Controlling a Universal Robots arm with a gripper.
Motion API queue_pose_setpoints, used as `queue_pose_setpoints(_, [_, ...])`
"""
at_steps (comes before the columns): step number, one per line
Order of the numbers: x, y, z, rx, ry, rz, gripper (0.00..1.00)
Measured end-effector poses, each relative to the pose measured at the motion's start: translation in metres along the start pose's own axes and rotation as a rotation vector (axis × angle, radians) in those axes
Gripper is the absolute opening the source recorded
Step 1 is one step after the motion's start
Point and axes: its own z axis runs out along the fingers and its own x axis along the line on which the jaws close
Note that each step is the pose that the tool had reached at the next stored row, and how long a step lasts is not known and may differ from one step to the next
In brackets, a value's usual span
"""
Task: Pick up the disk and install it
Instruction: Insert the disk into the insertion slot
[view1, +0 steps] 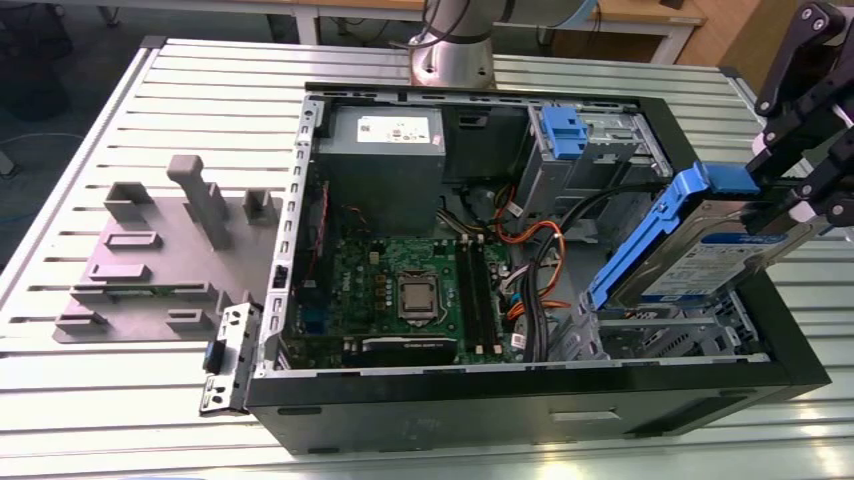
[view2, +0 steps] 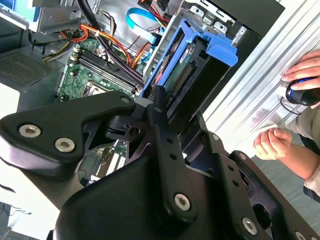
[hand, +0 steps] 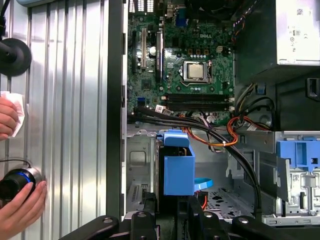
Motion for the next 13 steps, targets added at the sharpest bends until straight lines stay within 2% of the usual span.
queue_pose_setpoints(13, [0.0, 0.0, 0.0011, 0.0, 0.0, 0.0, 0.35])
